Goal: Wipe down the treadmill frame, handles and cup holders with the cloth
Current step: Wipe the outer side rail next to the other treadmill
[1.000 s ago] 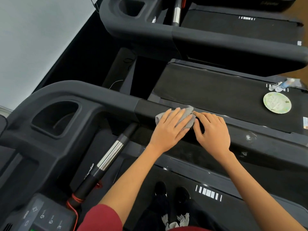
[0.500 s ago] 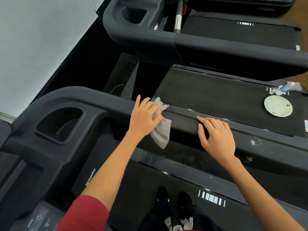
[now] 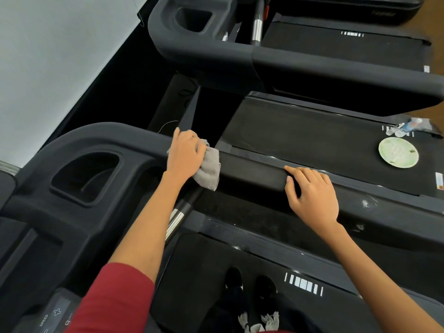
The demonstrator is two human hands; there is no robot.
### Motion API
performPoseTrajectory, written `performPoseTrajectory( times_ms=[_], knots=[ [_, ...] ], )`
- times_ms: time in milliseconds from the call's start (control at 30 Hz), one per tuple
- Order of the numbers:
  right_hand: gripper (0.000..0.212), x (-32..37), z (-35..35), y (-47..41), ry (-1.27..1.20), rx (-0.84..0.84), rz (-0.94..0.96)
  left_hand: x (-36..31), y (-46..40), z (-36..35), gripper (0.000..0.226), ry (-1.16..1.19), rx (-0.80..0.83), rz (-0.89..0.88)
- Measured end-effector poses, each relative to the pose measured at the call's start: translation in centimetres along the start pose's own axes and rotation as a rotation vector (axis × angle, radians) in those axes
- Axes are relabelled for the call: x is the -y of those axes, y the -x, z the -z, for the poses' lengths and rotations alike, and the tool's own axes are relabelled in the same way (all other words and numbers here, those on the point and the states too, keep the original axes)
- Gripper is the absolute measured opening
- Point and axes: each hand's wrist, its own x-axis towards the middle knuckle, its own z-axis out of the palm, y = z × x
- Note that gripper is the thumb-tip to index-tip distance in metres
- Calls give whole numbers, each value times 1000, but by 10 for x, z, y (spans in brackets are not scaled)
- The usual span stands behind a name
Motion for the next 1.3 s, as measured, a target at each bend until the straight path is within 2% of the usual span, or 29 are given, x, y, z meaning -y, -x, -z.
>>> performPoseTrajectory(
  times_ms=[200, 467, 633, 733, 833, 900, 1000, 1167, 1300],
  knots=[
    [35, 1, -2, -1, 0, 13, -10, -42, 8, -18, 40, 123, -26, -78],
    [35, 2, -3, -2, 10, -1, 2, -80, 20, -30, 39, 135, -130, -128],
    [35, 1, -3, -2, 24, 10, 13, -125, 43, -47, 44, 182, -195, -301],
    [36, 1, -2, -2, 28, 21, 27, -139, 60, -59, 33, 167, -199, -380],
    [36, 1, -1, -2, 24, 27, 35, -121, 68, -59, 47, 83, -82, -561],
    [36, 1, -1, -2, 23, 17, 34, -97, 64, -53, 60, -79, -12, -743],
    [35, 0, -3, -1, 31, 0, 32, -60, 51, -48, 62, -242, -6, -912],
    [33, 1, -3, -1, 26, -1, 22, -24, 46, -41, 56, -226, -120, -835],
    [34, 1, -3, -2, 18, 15, 9, -41, 56, -49, 43, 1, -210, -615]
  ],
)
